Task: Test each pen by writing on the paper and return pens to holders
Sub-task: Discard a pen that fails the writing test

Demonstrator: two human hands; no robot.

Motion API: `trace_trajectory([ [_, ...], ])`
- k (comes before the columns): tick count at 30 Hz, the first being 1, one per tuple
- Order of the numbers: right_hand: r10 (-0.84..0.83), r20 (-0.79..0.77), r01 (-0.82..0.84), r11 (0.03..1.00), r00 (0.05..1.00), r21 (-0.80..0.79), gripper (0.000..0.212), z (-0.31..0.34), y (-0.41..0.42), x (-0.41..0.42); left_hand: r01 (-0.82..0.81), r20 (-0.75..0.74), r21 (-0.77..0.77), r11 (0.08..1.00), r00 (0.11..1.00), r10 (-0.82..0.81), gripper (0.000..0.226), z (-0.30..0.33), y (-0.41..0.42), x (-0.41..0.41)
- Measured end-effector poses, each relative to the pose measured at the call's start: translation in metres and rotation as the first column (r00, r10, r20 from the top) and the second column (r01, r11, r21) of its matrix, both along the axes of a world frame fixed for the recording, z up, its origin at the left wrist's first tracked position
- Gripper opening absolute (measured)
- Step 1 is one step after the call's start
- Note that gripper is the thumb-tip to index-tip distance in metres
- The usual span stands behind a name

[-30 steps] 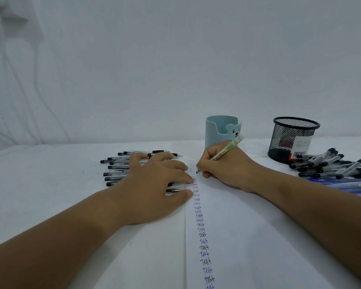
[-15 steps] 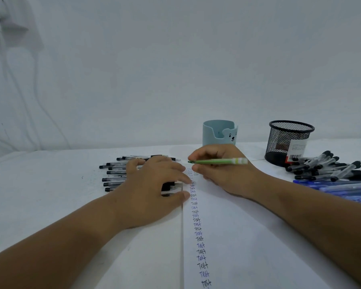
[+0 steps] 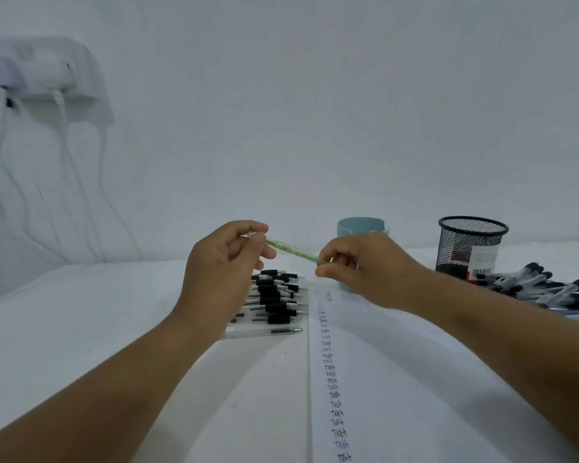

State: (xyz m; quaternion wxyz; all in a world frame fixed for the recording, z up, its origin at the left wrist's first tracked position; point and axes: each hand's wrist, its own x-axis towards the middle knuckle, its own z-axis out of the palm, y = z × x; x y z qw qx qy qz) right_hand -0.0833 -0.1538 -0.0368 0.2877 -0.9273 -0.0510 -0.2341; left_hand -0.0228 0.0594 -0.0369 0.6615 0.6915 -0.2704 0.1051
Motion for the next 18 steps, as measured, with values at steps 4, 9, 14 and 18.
trace_trajectory([
  [4,-0.019,0.024,0.016,0.991,1.000,0.136,0.014,0.048,-0.022,-0.032,0.039,-0.073,-0.037,0.999,0.996,-0.042,0.014,0.018,0.003,-0.008],
  [9,-0.094,0.222,-0.009,0.907,0.971,0.422,0.010,0.065,-0.044,-0.113,0.172,-0.048,-0.034,0.984,0.984,-0.174,0.014,0.044,-0.025,-0.052],
  [14,-0.270,0.327,0.046,0.829,0.906,0.557,0.010,0.038,-0.073,-0.226,0.334,-0.034,-0.026,0.942,0.942,-0.335,0.011,0.040,-0.084,-0.126],
  [18,-0.488,0.305,0.204,0.742,0.818,0.638,0.011,-0.001,-0.097,-0.330,0.517,-0.029,0.146,0.844,0.854,-0.519,0.011,0.019,-0.140,-0.196],
])
